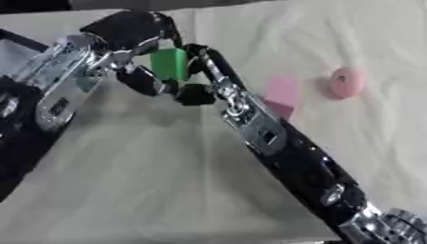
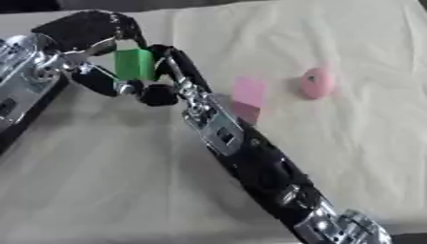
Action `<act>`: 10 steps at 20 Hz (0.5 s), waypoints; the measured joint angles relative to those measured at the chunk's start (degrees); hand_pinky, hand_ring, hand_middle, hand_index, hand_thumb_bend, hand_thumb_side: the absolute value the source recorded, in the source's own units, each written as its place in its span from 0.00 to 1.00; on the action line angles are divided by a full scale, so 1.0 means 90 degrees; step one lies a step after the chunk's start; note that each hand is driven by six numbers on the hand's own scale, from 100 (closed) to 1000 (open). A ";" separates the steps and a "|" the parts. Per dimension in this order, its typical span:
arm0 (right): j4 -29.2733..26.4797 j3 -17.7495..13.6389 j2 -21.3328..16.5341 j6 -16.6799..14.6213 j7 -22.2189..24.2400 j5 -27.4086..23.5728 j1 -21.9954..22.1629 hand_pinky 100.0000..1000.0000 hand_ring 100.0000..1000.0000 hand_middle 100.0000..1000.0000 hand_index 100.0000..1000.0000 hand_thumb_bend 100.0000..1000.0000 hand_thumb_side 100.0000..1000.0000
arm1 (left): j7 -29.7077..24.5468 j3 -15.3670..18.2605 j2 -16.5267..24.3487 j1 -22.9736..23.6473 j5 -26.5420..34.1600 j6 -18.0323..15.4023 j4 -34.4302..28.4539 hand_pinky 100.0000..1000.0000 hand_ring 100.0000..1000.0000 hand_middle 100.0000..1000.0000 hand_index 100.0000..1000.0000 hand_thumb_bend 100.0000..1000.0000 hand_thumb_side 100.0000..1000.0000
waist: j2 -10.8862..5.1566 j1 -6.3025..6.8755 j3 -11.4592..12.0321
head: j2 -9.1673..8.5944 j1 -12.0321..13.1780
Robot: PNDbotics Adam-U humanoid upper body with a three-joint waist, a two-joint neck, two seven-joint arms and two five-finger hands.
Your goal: Pick up the objects with one hand, pass them to the other hand, and then place them into the box on the other side of the table.
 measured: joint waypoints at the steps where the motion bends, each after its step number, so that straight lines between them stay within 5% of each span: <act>1: -0.0001 0.0003 0.0000 0.0000 0.0000 0.0000 0.0000 0.69 0.47 0.48 0.49 0.00 0.00 | -0.0011 0.0000 0.0000 0.0000 -0.0001 0.0011 -0.0002 0.72 0.74 0.72 0.74 0.53 0.22 | 0.0000 0.0000 0.0000 | 0.0000 0.0000; 10: -0.0013 0.0026 -0.0005 0.0002 -0.0002 0.0000 0.0000 0.69 0.47 0.48 0.48 0.00 0.00 | -0.0062 0.0000 0.0001 0.0000 -0.0059 0.0057 -0.0018 0.72 0.75 0.73 0.74 0.58 0.24 | 0.0000 0.0000 0.0000 | 0.0000 0.0000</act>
